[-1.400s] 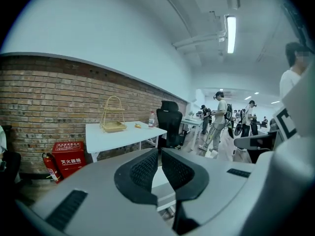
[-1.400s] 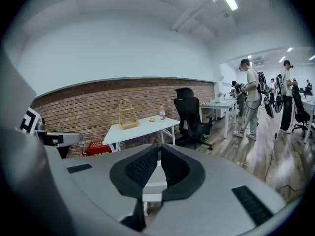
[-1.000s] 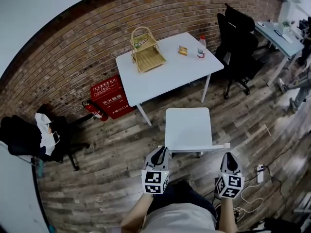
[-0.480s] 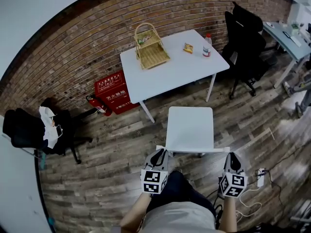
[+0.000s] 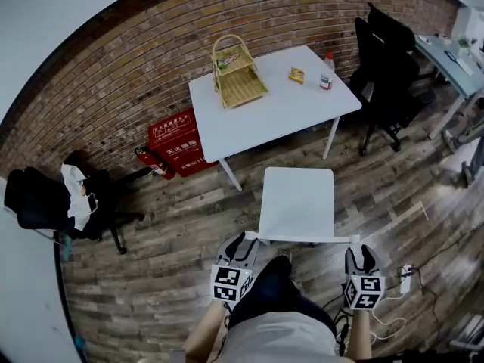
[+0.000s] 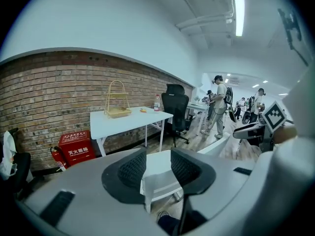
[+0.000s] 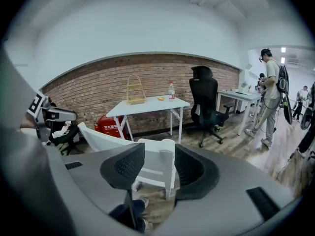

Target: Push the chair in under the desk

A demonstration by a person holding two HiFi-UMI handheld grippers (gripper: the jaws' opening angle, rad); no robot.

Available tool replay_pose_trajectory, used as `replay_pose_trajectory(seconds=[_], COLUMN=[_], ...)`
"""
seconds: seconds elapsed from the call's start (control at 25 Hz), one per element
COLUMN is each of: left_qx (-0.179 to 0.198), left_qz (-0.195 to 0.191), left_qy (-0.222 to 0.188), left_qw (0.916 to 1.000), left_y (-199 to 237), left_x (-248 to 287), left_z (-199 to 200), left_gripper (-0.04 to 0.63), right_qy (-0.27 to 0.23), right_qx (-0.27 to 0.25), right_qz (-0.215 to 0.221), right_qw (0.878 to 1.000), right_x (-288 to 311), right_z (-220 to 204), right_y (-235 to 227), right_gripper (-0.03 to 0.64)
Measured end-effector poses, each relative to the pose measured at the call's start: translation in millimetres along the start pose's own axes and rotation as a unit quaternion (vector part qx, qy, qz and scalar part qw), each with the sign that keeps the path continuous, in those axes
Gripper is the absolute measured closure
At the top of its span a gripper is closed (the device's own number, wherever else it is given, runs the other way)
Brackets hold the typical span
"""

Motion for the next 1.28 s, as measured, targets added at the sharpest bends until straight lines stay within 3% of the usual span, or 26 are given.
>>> replay_pose_trajectory(seconds=[0.28, 0.56, 0.84, 1.28], left_qx=[0.032, 0.062, 0.118, 0.112], left_qz=[-0.033, -0.123, -0.159, -0.168], left_qy=[0.005, 0.011, 0.06, 0.094], left_qw=[0.9989, 0.9904, 0.9783, 0.9749], left_y=[17, 21, 22, 20], left_x=[15, 32, 54, 83], left_z=[-5, -7, -15, -25], left_gripper=[0.366, 0.257, 0.203, 0.202], right_qy=[0.037, 0.037, 0.061, 0.07], right_qx=[-0.042, -0.096, -0.159, -0.11], right_qz=[0.029, 0.064, 0.087, 0.107], right_qw=[0.998, 0.993, 0.982, 0.986], right_x=[22, 37, 50, 72], right_z=[-15, -7, 0, -1], right_y=[-6, -12, -6, -12], right_gripper=[0.331, 0.31, 0.305, 0.304])
Point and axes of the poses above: the fingertips, and each gripper's own axes: x forward along the fingers, y to its left, z out of its top, the point moved 6 cm from there along -x, backward along the fingers, and after that the axes turned 15 degrees about y, right-handed, at the moved point
